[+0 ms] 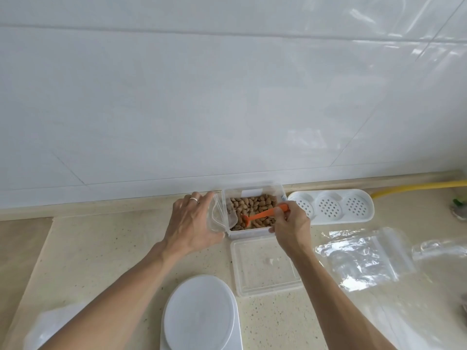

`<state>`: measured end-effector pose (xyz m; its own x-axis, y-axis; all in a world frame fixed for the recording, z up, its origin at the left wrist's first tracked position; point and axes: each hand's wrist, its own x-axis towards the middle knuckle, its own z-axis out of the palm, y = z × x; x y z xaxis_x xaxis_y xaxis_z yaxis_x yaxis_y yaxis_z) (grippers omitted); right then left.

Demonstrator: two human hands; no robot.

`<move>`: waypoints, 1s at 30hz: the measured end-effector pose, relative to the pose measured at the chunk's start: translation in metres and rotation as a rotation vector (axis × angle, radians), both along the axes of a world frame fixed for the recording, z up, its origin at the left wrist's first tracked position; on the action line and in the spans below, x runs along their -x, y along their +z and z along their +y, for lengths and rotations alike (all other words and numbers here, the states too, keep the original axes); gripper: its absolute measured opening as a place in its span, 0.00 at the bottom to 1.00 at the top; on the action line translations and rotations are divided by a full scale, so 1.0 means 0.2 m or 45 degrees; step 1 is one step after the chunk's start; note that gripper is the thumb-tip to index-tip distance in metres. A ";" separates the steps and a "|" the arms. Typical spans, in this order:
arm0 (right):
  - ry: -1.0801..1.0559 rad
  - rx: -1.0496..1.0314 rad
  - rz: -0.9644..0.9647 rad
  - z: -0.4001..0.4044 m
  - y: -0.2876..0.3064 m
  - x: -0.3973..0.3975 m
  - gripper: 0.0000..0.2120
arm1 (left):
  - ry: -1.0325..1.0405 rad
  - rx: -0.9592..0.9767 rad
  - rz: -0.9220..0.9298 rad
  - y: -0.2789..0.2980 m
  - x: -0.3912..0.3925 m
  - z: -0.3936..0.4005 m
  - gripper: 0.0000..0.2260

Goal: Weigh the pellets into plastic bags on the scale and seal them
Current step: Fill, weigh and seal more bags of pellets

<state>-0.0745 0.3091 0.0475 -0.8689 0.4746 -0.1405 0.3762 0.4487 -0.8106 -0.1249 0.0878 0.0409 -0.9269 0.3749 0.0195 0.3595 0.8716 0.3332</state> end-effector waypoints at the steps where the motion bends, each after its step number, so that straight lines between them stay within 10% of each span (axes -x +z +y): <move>1: -0.051 0.097 -0.026 -0.01 -0.01 0.00 0.06 | 0.000 0.011 0.002 -0.01 0.01 0.00 0.41; 12: -0.553 0.514 0.052 0.15 0.03 -0.03 0.06 | -0.044 0.168 0.082 0.03 0.12 0.10 0.40; 30: -0.186 0.699 0.153 0.05 0.26 -0.02 0.06 | -0.275 -0.010 -0.104 0.19 0.12 0.28 0.45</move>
<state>-0.0697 0.3190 0.0992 -0.8248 0.4762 -0.3049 0.2939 -0.0995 -0.9506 -0.1482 0.1439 0.0782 -0.8239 0.5647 -0.0488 0.5088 0.7748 0.3752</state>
